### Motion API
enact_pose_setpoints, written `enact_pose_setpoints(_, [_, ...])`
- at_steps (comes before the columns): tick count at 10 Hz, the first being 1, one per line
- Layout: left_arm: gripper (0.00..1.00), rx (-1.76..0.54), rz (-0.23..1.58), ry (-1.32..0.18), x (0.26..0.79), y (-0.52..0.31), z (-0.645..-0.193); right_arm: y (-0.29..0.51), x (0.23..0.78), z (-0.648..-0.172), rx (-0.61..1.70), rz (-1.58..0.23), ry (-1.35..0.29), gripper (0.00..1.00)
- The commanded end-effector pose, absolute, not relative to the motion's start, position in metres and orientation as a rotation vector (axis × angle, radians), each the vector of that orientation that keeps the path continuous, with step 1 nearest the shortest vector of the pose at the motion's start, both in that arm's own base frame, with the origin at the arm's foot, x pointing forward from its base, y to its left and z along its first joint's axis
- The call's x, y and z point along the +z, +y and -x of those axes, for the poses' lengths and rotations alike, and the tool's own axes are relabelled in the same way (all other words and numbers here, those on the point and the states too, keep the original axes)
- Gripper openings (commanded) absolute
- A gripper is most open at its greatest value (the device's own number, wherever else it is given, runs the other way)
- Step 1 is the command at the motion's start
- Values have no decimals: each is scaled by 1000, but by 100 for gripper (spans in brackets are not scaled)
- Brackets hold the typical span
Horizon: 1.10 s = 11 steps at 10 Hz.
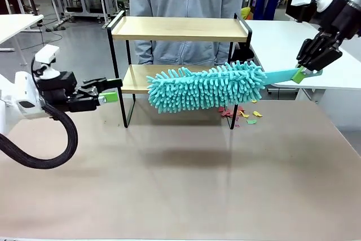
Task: Clean the shelf.
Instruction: Hand the Duster back to the human.
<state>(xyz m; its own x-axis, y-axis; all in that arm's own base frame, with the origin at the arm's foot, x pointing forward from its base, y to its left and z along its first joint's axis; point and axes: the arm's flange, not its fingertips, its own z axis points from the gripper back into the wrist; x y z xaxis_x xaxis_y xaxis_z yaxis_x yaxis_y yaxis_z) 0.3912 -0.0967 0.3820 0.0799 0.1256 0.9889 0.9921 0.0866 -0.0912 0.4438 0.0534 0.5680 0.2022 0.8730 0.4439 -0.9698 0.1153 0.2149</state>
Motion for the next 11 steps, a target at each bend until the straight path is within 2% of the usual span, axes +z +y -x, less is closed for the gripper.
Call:
enact_pose_setpoints(1, [100, -1085, 1329, -1193, 377, -104, -391, 53, 569, -444, 1369, -512, -233, 13])
enact_pose_setpoints(11, [100, -1071, 1314, -1190, 368, -184, -422, 53, 569, -444, 1369, -512, -233, 13])
